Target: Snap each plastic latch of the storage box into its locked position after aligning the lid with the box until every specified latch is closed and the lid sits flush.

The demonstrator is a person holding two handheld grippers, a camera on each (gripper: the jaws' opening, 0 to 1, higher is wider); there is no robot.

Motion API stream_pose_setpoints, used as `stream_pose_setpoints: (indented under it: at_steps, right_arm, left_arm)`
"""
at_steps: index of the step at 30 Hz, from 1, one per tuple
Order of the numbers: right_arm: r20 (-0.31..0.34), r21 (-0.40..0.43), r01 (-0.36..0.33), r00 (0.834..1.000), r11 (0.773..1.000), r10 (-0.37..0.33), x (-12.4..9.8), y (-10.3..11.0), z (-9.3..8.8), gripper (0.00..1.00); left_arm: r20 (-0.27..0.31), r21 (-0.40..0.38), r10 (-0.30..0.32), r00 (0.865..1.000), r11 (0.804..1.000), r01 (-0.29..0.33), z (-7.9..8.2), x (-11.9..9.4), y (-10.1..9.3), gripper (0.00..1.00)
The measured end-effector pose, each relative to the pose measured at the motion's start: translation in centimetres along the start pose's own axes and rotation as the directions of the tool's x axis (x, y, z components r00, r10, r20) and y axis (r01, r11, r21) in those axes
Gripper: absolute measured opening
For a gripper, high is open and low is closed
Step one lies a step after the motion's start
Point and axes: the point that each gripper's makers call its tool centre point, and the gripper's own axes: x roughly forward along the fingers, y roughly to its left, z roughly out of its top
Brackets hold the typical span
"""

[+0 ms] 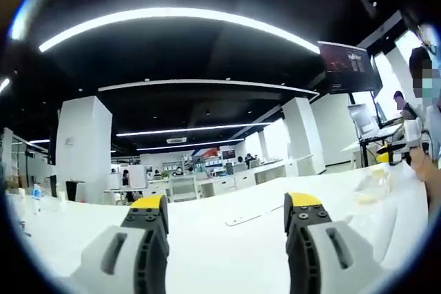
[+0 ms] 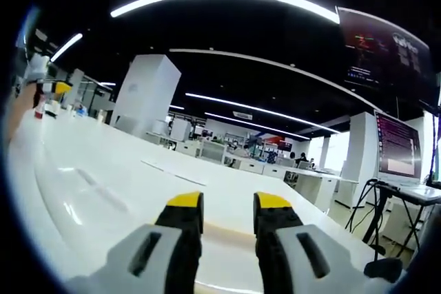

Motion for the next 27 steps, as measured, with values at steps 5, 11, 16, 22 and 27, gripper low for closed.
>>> stream_pose_setpoints:
  at_steps: [5, 11, 16, 22, 27]
  right_arm:
    - [0.005, 0.002, 0.004, 1.000, 1.000, -0.004, 0.0, -0.1, 0.1, 0.28]
    - [0.005, 0.003, 0.004, 1.000, 1.000, -0.004, 0.2, -0.1, 0.0, 0.28]
    - [0.002, 0.006, 0.006, 1.000, 1.000, -0.006, 0.3, -0.2, -0.1, 0.28]
    - [-0.025, 0.008, 0.000, 1.000, 1.000, 0.001, 0.7, -0.4, -0.8, 0.21]
    - [-0.070, 0.021, -0.007, 0.998, 1.000, 0.009, 0.9, -0.7, -1.8, 0.09]
  left_arm:
    - [0.002, 0.012, -0.053, 0.999, 0.999, 0.053, 0.7, 1.9, -1.9, 0.63]
    - [-0.007, 0.022, -0.127, 0.992, 0.992, 0.127, 0.9, 3.6, -4.6, 0.59]
    - [0.001, -0.013, -0.209, 0.978, 0.978, 0.209, 1.1, 5.2, -7.5, 0.54]
    - [-0.013, 0.004, -0.266, 0.964, 0.964, 0.267, 0.9, 6.3, -10.1, 0.53]
    - [-0.017, 0.005, -0.262, 0.965, 0.965, 0.262, 0.4, 6.2, -9.7, 0.53]
